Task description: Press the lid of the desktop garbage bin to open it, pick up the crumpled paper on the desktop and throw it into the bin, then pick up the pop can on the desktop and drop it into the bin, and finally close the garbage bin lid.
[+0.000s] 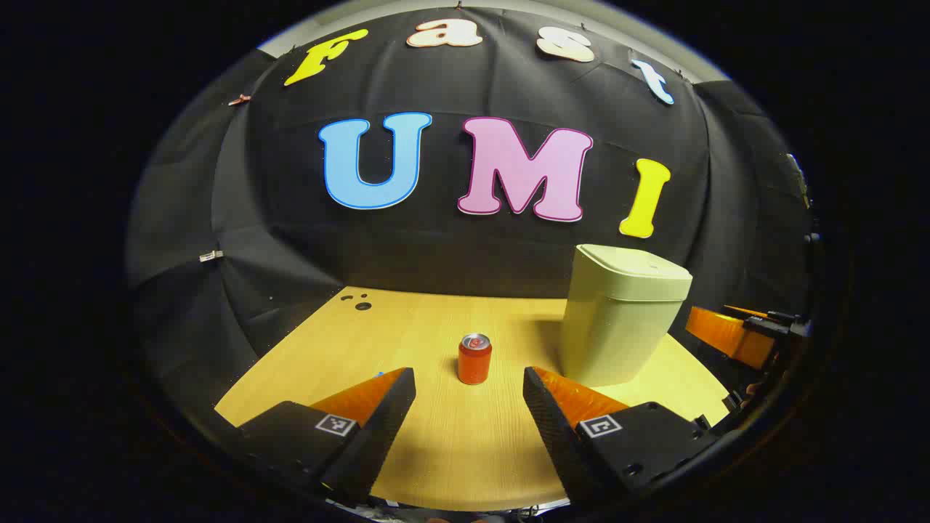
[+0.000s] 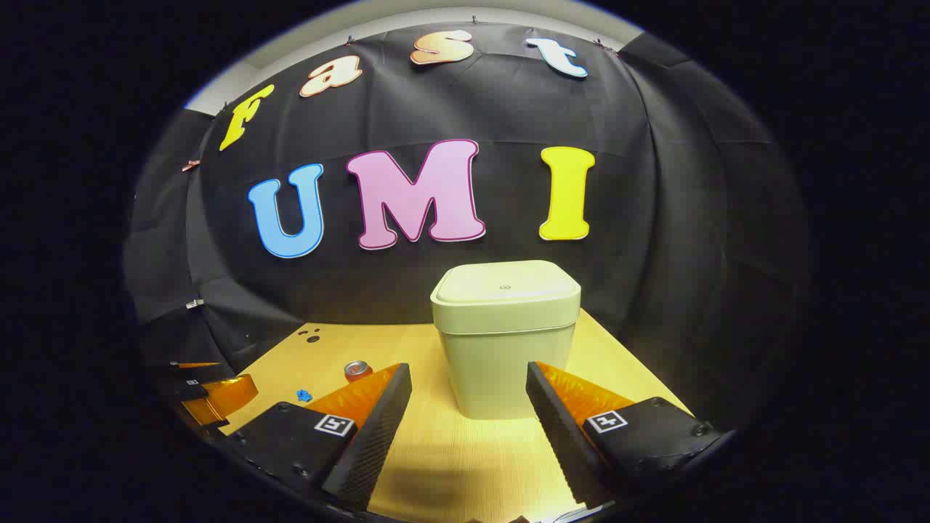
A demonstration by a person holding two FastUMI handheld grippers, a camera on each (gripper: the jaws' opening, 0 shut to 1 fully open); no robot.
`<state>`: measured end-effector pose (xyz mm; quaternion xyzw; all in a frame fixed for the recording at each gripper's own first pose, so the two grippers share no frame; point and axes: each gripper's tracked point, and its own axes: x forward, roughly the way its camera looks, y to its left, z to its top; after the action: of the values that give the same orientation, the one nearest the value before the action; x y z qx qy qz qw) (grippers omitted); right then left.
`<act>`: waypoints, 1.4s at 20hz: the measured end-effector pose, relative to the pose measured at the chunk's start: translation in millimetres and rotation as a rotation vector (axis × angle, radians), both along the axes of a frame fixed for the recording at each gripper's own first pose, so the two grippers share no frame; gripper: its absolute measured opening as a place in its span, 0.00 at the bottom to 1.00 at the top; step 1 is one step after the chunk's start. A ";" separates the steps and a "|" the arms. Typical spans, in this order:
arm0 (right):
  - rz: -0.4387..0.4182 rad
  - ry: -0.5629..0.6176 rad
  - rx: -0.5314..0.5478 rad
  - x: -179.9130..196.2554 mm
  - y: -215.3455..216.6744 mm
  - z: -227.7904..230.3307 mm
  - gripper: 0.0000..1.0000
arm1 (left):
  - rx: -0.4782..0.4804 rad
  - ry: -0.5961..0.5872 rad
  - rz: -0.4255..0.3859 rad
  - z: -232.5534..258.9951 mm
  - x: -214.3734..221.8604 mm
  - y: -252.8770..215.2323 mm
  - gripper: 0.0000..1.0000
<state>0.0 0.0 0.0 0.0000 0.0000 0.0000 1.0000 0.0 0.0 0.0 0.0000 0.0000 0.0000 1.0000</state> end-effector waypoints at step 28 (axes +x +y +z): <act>-0.005 0.039 -0.012 6.4 -13.2 -11.7 1.00 | 0.047 -0.006 -0.003 -6.6 4.8 -9.4 0.95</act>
<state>6.4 -13.2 -11.7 -0.0058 0.0194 -0.0023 0.9998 4.8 -9.4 -6.6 0.0237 -0.0029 -0.0016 0.9997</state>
